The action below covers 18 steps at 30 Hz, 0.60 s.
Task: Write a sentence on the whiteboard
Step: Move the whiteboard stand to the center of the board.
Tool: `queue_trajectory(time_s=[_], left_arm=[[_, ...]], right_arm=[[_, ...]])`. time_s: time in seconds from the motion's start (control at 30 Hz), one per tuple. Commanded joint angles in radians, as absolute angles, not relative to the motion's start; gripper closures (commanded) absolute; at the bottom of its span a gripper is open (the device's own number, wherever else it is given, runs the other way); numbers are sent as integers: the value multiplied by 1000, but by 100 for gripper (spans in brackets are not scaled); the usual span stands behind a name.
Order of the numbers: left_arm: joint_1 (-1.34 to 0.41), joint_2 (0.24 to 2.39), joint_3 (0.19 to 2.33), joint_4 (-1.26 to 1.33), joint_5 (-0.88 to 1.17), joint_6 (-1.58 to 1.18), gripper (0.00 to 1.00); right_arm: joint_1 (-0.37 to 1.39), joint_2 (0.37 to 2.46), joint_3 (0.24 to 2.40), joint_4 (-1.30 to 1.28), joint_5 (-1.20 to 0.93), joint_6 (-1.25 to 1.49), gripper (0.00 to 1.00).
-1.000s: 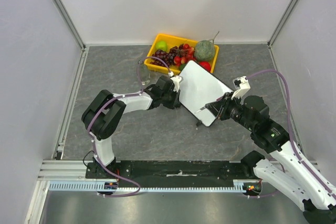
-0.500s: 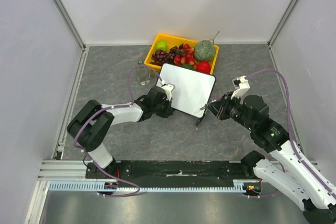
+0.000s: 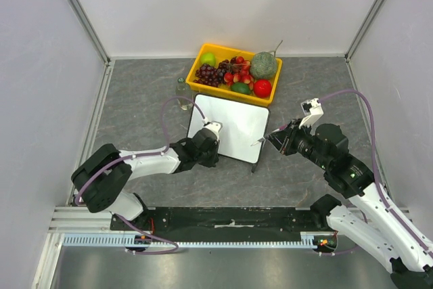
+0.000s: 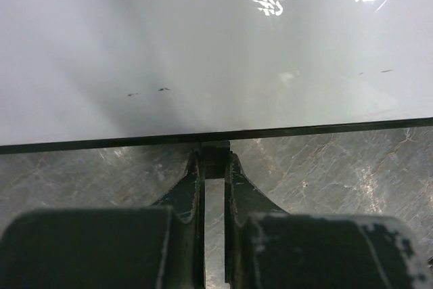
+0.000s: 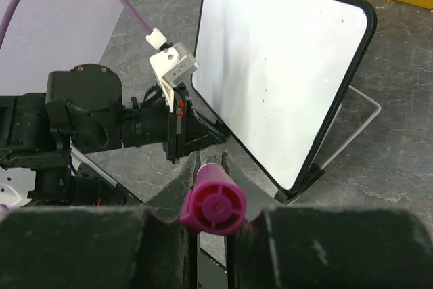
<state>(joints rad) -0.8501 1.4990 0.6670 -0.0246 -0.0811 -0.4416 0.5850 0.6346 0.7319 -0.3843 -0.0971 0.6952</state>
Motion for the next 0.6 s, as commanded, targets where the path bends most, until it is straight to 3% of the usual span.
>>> queue_trajectory(time_s=[0.0,0.57], left_arm=[[-911,1494,647,-126,-170,-609,98],[-1195,1608,764,-389,-391,-923,95]], right_arm=[[583,623,746,-390,-100,689,100],[583,623,721,-388,-103,684,100]])
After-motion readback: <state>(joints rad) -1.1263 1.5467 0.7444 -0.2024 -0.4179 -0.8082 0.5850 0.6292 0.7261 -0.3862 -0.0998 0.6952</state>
